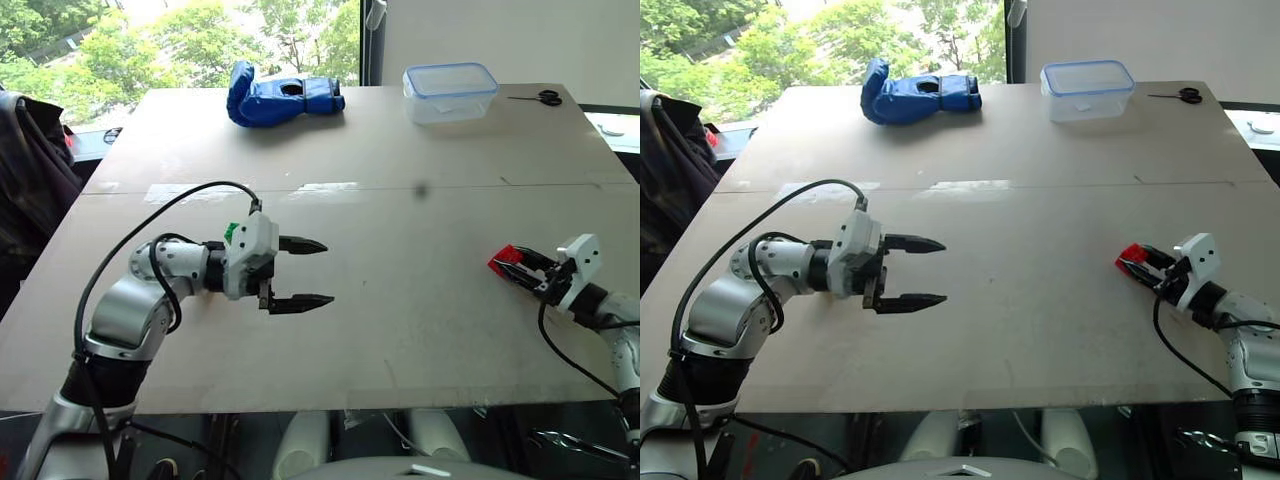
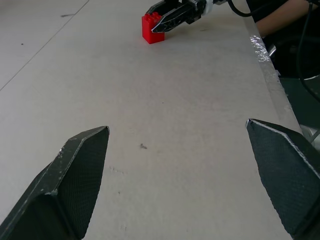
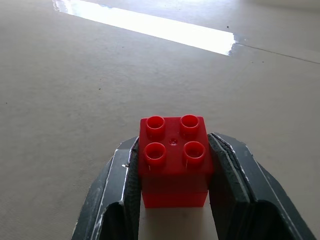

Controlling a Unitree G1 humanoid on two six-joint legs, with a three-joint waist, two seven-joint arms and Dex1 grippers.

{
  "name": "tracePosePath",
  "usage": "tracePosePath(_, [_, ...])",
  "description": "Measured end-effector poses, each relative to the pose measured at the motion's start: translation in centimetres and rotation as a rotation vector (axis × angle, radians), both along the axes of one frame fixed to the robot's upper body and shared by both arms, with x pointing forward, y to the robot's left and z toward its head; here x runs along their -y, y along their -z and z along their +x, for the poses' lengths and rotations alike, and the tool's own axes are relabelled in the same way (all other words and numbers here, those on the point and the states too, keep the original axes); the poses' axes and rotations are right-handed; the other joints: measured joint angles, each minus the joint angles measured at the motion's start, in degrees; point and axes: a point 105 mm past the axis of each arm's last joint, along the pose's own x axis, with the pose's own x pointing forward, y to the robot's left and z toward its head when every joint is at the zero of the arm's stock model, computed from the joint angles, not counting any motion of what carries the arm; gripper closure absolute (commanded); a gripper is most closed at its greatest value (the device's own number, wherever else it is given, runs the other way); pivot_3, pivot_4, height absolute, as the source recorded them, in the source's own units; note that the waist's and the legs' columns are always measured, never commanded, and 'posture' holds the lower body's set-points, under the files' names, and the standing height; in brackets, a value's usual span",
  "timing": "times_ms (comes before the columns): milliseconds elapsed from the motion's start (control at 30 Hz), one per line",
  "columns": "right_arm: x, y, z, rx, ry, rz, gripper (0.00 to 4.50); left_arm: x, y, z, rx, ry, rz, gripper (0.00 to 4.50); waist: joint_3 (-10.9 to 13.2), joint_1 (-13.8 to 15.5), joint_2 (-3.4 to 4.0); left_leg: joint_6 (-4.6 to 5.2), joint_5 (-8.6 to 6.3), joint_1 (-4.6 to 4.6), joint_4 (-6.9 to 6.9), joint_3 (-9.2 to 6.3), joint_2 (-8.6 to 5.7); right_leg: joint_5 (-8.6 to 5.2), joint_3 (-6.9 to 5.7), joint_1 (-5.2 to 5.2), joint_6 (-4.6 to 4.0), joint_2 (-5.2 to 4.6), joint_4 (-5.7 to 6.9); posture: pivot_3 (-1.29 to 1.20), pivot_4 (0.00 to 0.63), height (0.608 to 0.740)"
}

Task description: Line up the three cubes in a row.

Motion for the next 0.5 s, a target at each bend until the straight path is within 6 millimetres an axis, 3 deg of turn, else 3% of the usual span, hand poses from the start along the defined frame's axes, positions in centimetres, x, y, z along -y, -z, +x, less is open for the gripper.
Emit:
tracePosePath(33, [-0.9, -0.1, -0.3, -0.005, -0.068, -0.039, 3.20, -0.2, 0.1, 0.0, -0.004, -0.003, 0.004, 0.00, 0.0, -0.1, 0.01, 0.00, 0.00, 0.01, 0.00, 0.01, 0.00, 0.00, 0.01, 0.00, 0.00, 0.01, 0.00, 0.00, 0.150, 0.740])
tracePosePath(100, [-5.5, -0.3, -1.9, 0.002, -0.350, -0.136, 3.20, -0.7, 0.0, -0.1, -0.003, -0.008, 0.015, 0.00, 0.0, -0.4, -0.03, 0.00, 0.00, 0.02, 0.00, -0.06, 0.12, 0.00, -0.05, 0.00, 0.00, 0.10, 0.01, 0.00, 0.150, 0.740])
tracePosePath(233, [-9.1, 0.1, -3.1, -0.008, -0.565, -0.181, 3.20, -0.9, 0.0, -0.3, -0.003, -0.002, 0.025, 0.00, 0.1, -0.3, -0.05, 0.00, 0.00, 0.00, 0.02, -0.07, 0.09, 0.00, -0.08, 0.00, 0.00, 0.06, 0.02, 0.00, 0.150, 0.740])
tracePosePath(300, [-10.6, -0.5, -2.9, 0.017, -0.649, -0.199, 3.20, -0.9, 0.1, -0.4, -0.004, 0.003, 0.027, 0.00, 0.2, -0.1, -0.13, 0.00, 0.00, -0.02, 0.06, -0.06, 0.06, 0.00, -0.06, 0.00, 0.00, 0.01, 0.00, 0.00, 0.150, 0.740])
tracePosePath(500, [-11.1, -0.7, -2.4, 0.026, -0.749, -0.220, 3.20, -0.2, -0.2, -1.3, -0.001, 0.033, 0.035, 0.00, 0.2, 0.3, -0.29, -0.02, 0.00, -0.11, 0.05, -0.15, 0.01, 0.00, -0.18, -0.01, 0.00, -0.10, -0.05, 0.00, 0.150, 0.740])
